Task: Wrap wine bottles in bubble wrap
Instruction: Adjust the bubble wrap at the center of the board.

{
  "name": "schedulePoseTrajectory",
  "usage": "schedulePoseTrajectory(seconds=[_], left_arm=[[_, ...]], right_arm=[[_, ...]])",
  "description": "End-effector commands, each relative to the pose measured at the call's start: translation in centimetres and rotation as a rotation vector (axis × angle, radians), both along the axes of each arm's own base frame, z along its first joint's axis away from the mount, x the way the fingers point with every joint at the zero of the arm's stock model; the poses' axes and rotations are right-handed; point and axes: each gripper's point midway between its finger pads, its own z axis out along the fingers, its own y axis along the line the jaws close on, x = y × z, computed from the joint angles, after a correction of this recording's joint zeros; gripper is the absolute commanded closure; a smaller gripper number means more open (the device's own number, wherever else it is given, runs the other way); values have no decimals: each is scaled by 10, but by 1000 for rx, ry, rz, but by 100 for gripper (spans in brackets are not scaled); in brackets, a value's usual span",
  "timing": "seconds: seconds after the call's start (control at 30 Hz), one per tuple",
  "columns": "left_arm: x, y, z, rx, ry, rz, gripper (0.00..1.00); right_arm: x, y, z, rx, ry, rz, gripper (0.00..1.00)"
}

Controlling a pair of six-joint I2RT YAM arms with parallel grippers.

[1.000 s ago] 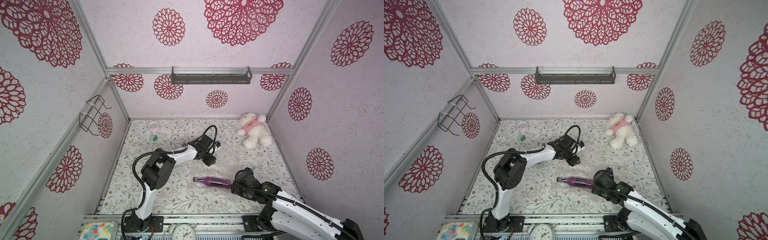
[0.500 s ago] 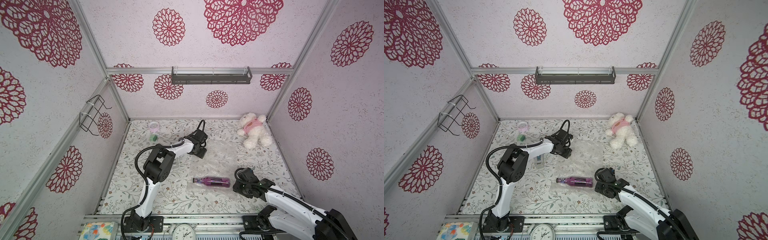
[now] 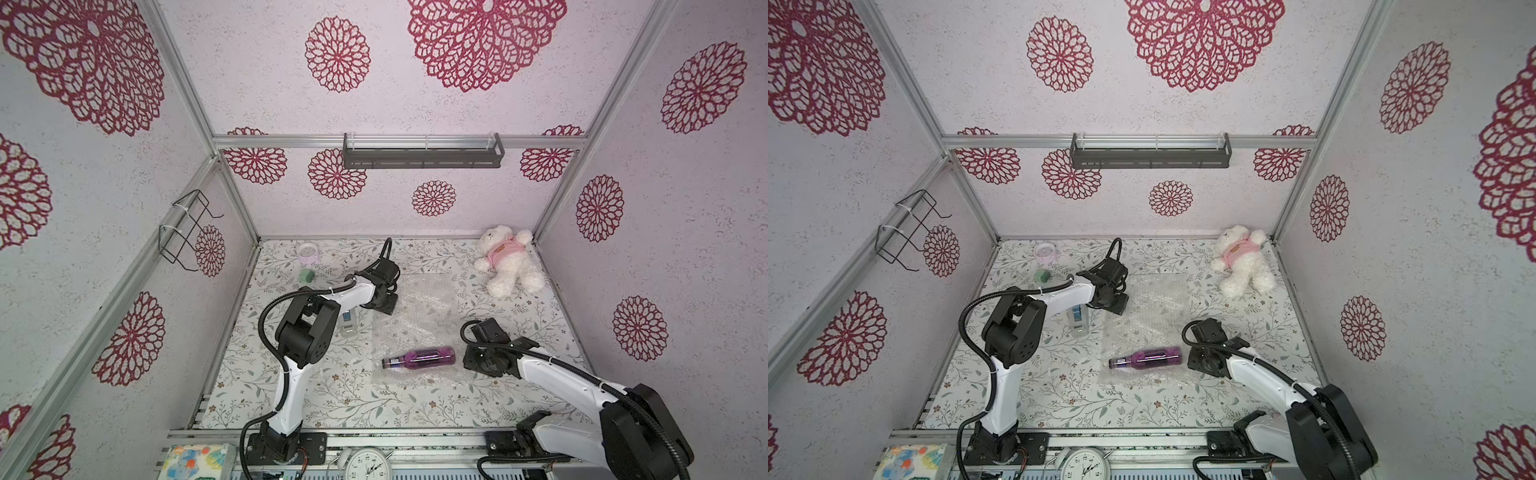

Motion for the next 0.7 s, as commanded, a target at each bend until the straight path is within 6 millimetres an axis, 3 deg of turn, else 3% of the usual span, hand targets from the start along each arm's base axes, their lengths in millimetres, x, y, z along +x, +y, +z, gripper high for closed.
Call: schedulePoseTrajectory(seconds=[0.0, 0.1, 0.13, 0.2, 0.27, 0.43, 0.5, 0.67], left_arm=[[-14, -9, 29, -33, -27, -106, 46], [-23, -29, 60, -89, -101, -221, 44], [-27, -34, 81, -119, -143, -257, 44], [-37, -45, 97, -156, -178, -326, 44], [-51, -55, 107, -182, -206, -399, 43], [-92, -74, 113, -166, -263, -571, 43], [-108, -78, 114, -151, -298, -625, 42], [-147, -82, 121, -143, -430, -724, 39]], right_arm=[[-37, -12, 2, 6, 107, -12, 47], [-58, -8, -1, 84, 145, -34, 46], [-62, -6, -2, 110, 150, -40, 46], [-63, -1, -3, 158, 141, -50, 45], [-59, 6, -6, 204, 119, -58, 44], [-46, 26, -18, 301, 102, -45, 46], [-43, 28, -21, 297, 104, -41, 57], [-36, 28, -9, 276, 81, -25, 98]])
